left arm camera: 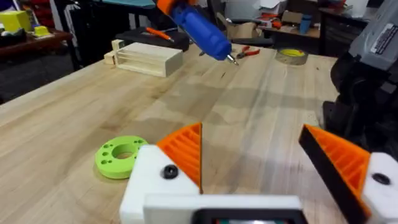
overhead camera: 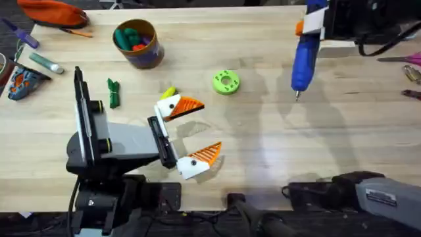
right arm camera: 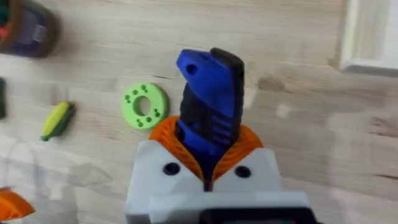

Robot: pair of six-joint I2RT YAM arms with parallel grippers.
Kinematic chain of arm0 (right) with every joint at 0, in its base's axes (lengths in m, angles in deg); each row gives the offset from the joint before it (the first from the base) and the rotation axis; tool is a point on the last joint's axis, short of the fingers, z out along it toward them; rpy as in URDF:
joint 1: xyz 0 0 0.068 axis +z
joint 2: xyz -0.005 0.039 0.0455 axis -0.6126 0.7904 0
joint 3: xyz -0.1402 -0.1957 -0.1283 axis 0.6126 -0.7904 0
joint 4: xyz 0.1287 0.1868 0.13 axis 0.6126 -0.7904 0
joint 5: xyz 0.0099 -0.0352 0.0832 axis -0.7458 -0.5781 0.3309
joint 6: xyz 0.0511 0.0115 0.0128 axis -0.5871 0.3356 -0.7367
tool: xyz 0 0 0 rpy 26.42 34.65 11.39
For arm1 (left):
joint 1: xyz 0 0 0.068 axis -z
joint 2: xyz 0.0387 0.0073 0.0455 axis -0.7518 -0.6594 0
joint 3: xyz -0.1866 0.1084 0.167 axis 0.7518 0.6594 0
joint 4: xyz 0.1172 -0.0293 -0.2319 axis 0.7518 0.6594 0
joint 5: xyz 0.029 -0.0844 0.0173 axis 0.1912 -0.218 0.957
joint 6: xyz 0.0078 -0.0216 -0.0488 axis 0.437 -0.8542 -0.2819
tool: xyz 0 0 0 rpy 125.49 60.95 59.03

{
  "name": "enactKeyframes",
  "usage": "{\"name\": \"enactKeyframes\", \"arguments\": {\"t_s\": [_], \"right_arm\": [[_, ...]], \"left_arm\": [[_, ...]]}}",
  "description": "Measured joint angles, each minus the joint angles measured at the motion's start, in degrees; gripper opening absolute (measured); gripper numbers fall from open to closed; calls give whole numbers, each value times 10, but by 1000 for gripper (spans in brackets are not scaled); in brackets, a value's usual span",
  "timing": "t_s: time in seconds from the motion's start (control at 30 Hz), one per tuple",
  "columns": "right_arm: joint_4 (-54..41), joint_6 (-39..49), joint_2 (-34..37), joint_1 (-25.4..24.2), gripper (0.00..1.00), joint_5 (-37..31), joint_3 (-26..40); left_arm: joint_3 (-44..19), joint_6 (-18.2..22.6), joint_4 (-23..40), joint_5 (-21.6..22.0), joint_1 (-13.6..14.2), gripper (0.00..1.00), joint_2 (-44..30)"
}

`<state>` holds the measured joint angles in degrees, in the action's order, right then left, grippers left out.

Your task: Pick up the gripper from the table and insert it into the empty holder that is missing its gripper. Then pick up a screw, insert it into the mounting hole, and use the screwdriver to tighten it. Finally, clean up the table by picking up the vegetable and placing it into the bucket.

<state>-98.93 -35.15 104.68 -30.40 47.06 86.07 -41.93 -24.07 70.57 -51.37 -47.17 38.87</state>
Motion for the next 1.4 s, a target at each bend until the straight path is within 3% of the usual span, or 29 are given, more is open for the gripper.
{"name": "enactKeyframes", "arguments": {"t_s": [0.57,1.4], "right_arm": [[132,0,-2,0,24,213,0],[130,17,-2,0,24,230,0]], "left_arm": [[0,0,0,0,0,987,0],[0,0,0,0,0,986,0]]}}
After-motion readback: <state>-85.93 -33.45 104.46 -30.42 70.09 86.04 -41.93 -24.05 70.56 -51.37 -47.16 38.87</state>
